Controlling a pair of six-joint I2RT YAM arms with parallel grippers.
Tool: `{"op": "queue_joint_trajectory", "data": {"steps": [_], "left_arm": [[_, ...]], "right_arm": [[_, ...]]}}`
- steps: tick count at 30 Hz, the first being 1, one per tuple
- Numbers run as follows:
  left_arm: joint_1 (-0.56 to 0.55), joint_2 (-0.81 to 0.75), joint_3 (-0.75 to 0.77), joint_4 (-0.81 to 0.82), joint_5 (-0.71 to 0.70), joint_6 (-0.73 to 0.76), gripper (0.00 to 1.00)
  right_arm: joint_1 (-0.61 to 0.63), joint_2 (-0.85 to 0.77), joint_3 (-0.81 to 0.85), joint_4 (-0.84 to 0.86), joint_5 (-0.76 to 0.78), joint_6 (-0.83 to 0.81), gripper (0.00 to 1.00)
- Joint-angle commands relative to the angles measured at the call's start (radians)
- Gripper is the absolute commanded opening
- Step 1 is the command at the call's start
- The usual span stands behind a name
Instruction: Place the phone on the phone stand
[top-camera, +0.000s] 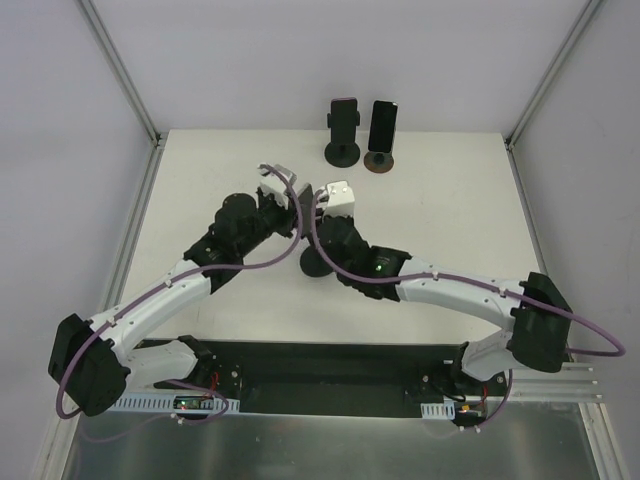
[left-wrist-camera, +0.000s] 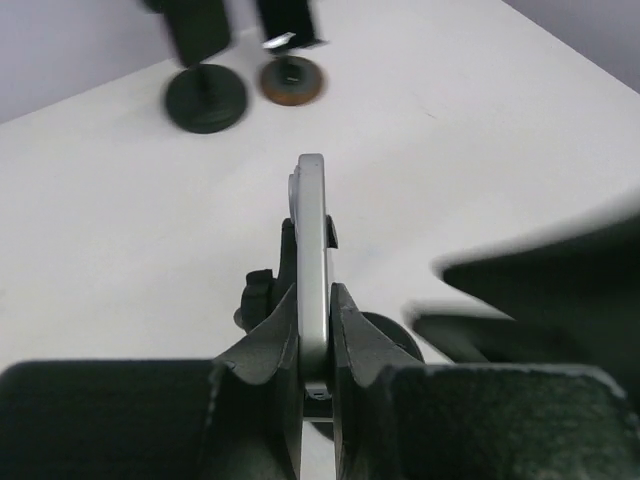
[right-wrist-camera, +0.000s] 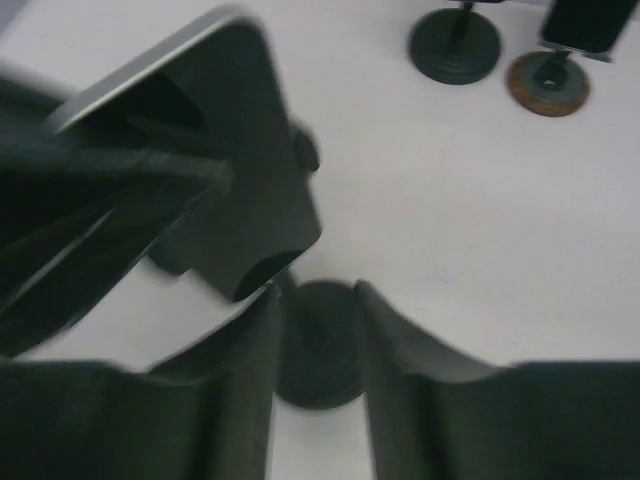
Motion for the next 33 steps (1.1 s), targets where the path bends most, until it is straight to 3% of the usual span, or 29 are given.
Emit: {"op": "queue_joint_trajectory", "data": {"steps": [1,4,7,13,18,26,30,33], "left_arm": [[0.108,0.043,0.030,0.113,-0.387,0.021,0.00],[0.109,0.026,0.042,0.049,-0.324,0.001,0.00],[0.109,-0.003,0.030,0.038,-0.249,-0.043,0.00],[0.117,-0.080,-0.019,0.099,-0.010,-0.019,0.00],[0.151,-0.098,-0.032,0.122,0.274,-0.046,0.00],[0.151,-0.072,0.034,-0.043,0.476,0.129,0.00],[0.151,-0.069,0.064,-0.097,0.492,0.196,0.00],[0.151,-0.069,0.071,-0.099,0.459,0.163,0.00]], "right_arm": [[0.140,-0.148,-0.033,0.238,0.024,-0.115,0.54],[0.137,-0.262,-0.154,0.397,-0.066,-0.261,0.72],[0.125,-0.387,-0.285,0.541,-0.121,-0.406,0.83],[-0.237,-0.434,-0.371,0.497,-0.580,-0.343,0.89],[-0.327,-0.373,-0.353,0.456,-0.961,-0.413,0.90],[-0.336,-0.284,-0.301,0.433,-1.120,-0.415,0.91],[-0.336,-0.257,-0.287,0.433,-1.160,-0.404,0.92],[-0.333,-0.227,-0.264,0.434,-1.126,-0.372,0.91]]}}
